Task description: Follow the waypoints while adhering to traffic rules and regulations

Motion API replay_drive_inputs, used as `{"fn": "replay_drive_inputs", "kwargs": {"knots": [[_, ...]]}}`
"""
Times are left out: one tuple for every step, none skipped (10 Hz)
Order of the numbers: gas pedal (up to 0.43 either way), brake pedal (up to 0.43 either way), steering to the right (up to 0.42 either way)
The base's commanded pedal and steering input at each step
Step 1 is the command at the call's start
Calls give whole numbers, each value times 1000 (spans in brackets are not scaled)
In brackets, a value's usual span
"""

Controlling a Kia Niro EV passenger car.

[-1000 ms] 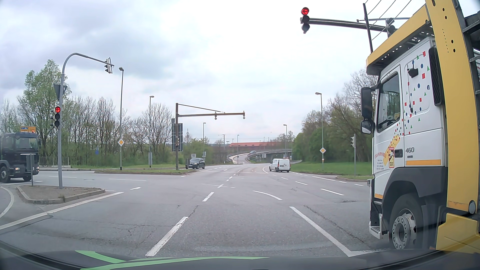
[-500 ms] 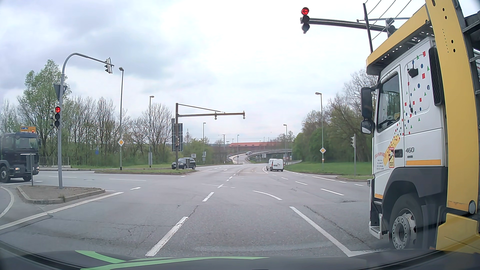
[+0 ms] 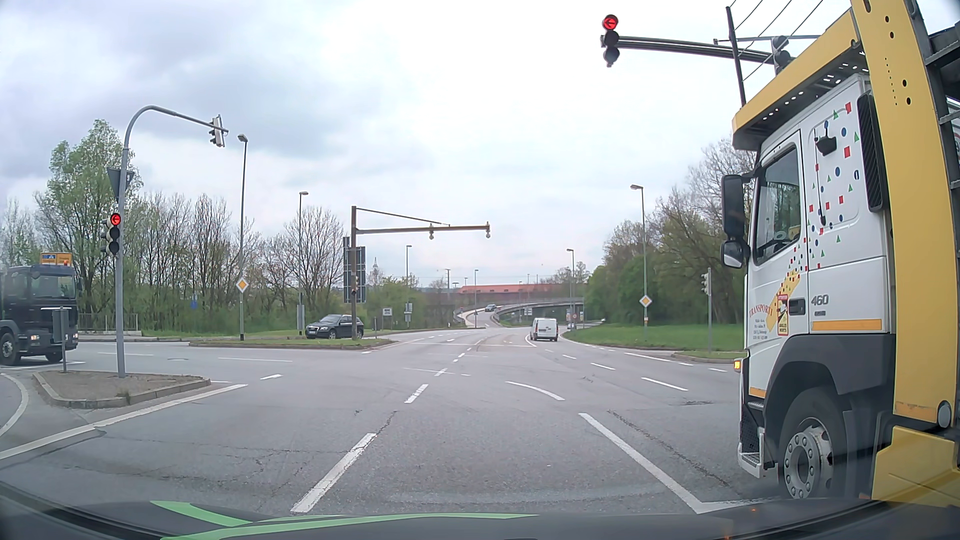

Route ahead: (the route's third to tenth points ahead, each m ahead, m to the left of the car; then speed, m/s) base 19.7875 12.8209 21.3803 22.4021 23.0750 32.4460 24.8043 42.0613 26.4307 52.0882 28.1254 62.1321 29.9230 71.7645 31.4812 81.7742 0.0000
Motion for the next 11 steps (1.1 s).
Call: {"fn": "replay_drive_inputs", "kwargs": {"knots": [[0, 140, 8], [0, 122, 8], [0, 104, 7], [0, 104, 8], [0, 98, 8], [0, 91, 8], [0, 85, 8], [0, 85, 7], [0, 79, 8], [0, 79, 8], [0, 79, 8]]}}
